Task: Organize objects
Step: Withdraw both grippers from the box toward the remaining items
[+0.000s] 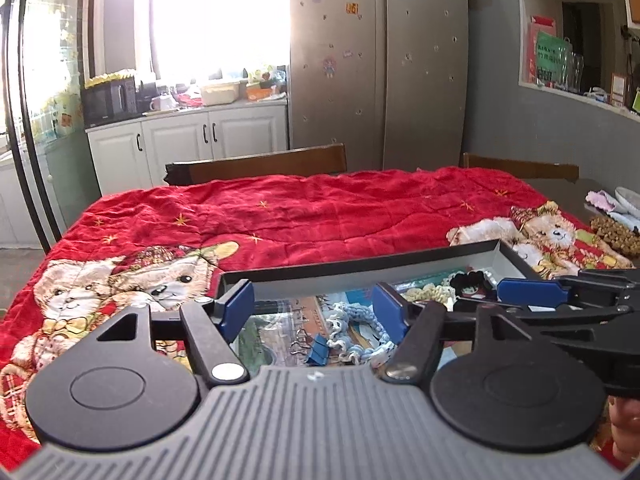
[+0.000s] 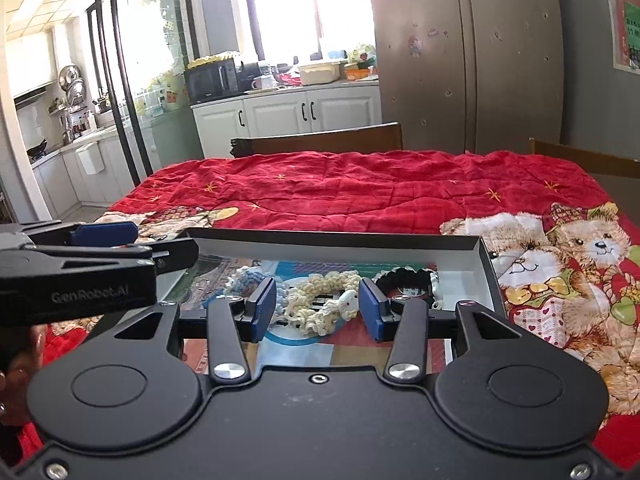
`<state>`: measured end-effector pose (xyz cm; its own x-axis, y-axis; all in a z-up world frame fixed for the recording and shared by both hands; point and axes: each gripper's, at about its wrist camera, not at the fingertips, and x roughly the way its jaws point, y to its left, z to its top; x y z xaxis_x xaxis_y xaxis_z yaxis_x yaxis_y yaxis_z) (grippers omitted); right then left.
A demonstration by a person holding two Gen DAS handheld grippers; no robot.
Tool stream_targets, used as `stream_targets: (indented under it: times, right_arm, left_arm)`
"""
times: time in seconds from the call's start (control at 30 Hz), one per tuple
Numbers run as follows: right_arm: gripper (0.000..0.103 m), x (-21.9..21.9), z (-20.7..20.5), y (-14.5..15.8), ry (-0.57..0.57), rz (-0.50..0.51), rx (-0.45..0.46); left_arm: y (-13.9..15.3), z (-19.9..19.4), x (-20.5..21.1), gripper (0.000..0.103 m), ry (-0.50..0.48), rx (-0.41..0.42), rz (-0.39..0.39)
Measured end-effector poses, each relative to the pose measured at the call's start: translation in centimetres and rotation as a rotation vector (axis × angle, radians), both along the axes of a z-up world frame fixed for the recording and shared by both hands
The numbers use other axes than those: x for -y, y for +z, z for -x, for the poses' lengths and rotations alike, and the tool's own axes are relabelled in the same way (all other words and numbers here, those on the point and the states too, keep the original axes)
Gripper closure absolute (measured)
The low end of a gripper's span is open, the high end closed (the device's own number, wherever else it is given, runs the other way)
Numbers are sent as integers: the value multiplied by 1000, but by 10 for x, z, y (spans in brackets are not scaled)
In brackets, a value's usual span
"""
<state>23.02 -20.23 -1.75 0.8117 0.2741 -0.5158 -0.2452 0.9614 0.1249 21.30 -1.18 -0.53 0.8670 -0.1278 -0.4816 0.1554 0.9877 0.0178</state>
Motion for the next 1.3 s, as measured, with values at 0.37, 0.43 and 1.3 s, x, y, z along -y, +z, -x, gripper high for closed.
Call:
stream_targets:
  times: [0.37, 0.43, 1.3]
  right_arm:
    - [58, 1, 40, 21, 24, 12, 39]
    - [58, 3, 50, 23, 30, 11, 40]
    - [59, 38, 176, 4, 73, 157, 36]
  left_arm:
    - [18, 47, 0, 22, -69, 57, 7]
    - [20, 57, 2, 22, -82, 68, 0]
    - [-13, 147, 11, 19, -291, 37, -87]
